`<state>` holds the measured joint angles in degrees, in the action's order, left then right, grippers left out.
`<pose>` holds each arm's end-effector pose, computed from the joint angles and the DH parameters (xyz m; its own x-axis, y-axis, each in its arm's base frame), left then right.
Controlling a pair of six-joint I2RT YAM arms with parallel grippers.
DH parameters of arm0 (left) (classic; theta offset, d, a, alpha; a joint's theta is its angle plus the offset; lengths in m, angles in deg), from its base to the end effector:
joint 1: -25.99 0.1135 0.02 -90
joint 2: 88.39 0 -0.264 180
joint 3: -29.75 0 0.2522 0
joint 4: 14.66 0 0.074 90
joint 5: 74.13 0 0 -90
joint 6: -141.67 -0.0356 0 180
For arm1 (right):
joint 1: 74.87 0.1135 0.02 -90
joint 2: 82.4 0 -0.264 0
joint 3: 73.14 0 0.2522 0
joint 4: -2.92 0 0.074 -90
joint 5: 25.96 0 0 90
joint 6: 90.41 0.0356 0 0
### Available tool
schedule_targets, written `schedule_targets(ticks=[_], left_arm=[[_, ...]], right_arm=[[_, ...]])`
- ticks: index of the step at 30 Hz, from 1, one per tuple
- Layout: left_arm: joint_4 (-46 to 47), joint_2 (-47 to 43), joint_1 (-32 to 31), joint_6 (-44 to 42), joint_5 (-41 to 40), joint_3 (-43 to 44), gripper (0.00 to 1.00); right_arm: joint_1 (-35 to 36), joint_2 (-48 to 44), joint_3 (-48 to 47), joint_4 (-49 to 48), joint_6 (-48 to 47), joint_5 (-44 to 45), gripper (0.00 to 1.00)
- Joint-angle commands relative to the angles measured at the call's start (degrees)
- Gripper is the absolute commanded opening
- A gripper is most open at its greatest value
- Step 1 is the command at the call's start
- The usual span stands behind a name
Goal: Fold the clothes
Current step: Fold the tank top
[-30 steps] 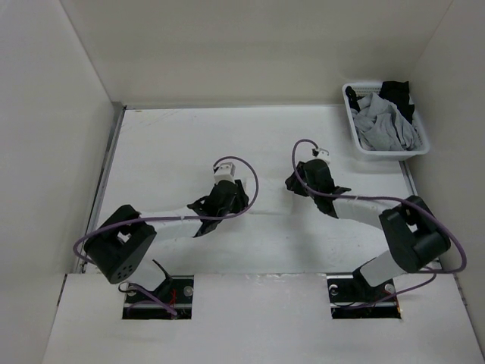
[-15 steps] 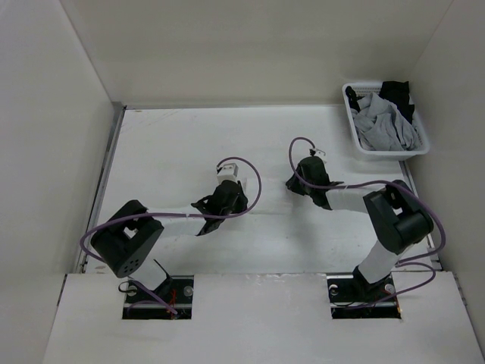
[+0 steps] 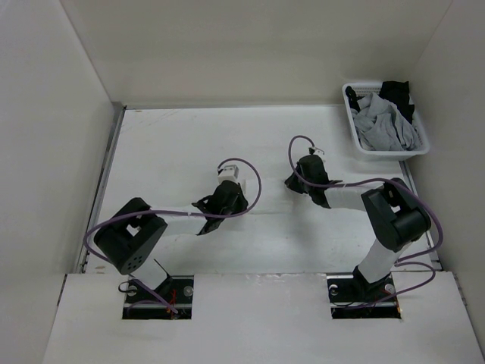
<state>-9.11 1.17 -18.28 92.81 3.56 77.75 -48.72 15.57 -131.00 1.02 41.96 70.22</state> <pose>0.2163 -0.2003 0.1462 -0.6845 -0.2304 -0.6917 0.1436 0.8875 -0.4378 0.3028 0.1444 0.1448 -0.6543 0.4251 -0.6254 0.1066 0.8706 0.4803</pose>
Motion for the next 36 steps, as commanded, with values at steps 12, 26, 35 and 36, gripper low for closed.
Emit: schedule_targets(ticks=[12,26,35,36], left_arm=[[2.3,-5.7,1.2,6.6,3.2,-5.6,0.06],[-2.7,-22.5,2.4,4.7,-1.5,-11.1,0.36],[-16.2,-32.8,8.9,0.2,-5.1,-10.8,0.42],[-16.8,-34.0,9.9,-0.1,-4.9,-11.2,0.41]], right_arm=[[-1.0,-2.2,2.1,-5.3,1.6,0.2,0.10],[-0.2,-24.6,7.9,-1.0,-0.8,0.5,0.42],[0.3,-50.8,23.7,2.6,-0.1,8.0,0.45],[-0.4,-53.0,25.3,3.1,0.0,9.2,0.46]])
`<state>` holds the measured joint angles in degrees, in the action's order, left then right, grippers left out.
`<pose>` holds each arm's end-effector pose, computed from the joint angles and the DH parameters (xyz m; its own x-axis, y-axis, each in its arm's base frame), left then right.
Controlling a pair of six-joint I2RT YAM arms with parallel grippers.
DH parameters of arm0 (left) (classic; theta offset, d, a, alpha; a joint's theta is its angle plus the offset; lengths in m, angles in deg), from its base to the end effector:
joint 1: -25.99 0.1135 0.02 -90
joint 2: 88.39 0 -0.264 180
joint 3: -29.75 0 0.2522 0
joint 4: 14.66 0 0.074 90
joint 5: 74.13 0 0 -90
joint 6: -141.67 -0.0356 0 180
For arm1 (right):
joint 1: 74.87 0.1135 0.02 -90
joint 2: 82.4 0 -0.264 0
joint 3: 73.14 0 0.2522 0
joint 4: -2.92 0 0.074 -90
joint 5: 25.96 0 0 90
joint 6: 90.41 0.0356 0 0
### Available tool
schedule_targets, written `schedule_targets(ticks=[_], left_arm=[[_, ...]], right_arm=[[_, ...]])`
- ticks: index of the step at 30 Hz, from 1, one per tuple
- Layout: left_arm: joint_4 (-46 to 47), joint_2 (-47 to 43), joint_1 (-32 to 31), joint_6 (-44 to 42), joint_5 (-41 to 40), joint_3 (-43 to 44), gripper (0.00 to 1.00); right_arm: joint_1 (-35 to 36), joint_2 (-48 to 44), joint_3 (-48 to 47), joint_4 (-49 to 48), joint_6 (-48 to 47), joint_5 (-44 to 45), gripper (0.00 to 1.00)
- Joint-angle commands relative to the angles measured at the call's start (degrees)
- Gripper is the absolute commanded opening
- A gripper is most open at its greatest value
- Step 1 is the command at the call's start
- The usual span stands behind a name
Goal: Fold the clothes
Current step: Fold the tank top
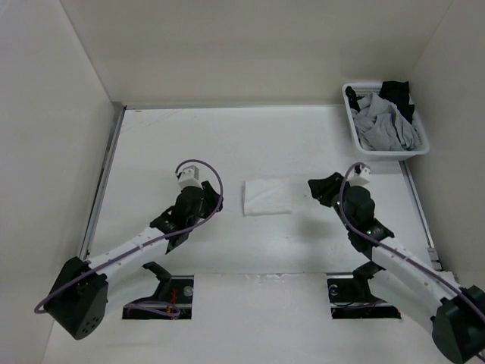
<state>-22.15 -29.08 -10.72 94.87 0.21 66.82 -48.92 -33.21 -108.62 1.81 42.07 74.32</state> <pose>0.1763 -0.1195 0.1914 -0.5552 -0.4082 -0.7247 0.0104 0.8678 -0.4969 0.1816 0.0813 0.2298 -0.3297 0.5786 -0.7460 -0.0696 0.7732 0.6304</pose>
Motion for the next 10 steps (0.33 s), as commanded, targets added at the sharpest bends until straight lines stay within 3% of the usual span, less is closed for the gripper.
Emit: schedule_targets(ticks=[1,8,10], left_arm=[[-4.0,-5.1,3.3,-2.7,-1.4,-0.7,0.41],[-5.0,-7.9,7.2,-4.0,-0.9,-1.8,0.39],[-5.4,-6.9,6.9,-4.1,-1.1,-0.8,0.43]], right_arm=[[-0.5,-6.0,4.5,2.3,0.1,6.1,0.46],[-2.6,-8.1,8.7,0.3,1.1,8.3,0.47],[-2.6,-6.6,9.3,-1.1,1.2,8.3,0.47]])
